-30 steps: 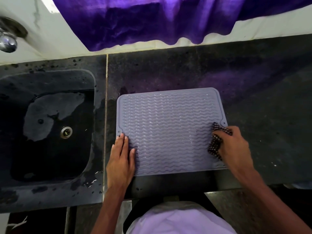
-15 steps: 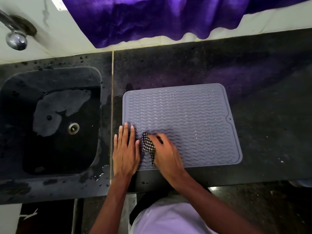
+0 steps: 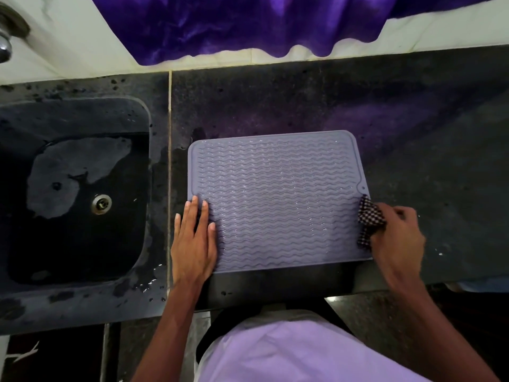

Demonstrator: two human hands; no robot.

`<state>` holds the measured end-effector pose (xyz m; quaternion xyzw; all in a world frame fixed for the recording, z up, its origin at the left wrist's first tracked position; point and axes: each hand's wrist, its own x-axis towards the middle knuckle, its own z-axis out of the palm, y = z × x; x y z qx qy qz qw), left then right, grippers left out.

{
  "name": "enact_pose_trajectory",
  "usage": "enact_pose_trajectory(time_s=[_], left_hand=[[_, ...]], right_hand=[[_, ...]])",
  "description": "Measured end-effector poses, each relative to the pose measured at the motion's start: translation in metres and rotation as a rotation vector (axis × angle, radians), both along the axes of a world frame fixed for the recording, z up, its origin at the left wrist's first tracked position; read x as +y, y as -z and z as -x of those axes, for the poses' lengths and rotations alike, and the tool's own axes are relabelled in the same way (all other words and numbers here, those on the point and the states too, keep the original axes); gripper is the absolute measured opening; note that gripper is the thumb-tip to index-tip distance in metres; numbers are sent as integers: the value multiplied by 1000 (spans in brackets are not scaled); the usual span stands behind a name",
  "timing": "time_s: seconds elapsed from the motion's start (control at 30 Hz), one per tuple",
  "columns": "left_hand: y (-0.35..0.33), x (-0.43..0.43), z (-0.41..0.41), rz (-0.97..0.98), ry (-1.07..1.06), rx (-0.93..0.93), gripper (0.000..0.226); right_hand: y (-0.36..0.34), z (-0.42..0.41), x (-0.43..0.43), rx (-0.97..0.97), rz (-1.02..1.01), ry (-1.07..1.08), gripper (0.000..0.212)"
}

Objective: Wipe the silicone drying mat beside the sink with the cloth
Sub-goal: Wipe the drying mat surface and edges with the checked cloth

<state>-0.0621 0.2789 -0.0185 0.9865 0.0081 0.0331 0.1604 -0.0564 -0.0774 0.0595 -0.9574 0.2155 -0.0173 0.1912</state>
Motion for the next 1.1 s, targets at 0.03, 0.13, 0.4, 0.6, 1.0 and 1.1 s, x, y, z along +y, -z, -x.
enact_pose_trajectory(time_s=[0.03, 0.13, 0.4, 0.6, 1.0, 1.1], left_hand=[[1, 1, -1, 10, 5, -4, 54], [2, 7, -2, 64, 25, -20, 52], [-12, 20, -10, 208, -5, -53, 50], [-4, 9, -4, 206, -48, -62, 49], [7, -8, -4, 113, -144, -81, 51], [7, -9, -3, 100, -137, -97, 51]], right_hand=[[-7, -1, 0, -34, -6, 28, 59], [-24, -3, 27, -159, -111, -32, 55], [5, 3, 198, -133, -119, -752, 34], [31, 0, 174, -170, 157, -880, 29], [2, -6, -11, -91, 89, -291, 73], [-14, -21, -20, -235, 51, -279, 70]])
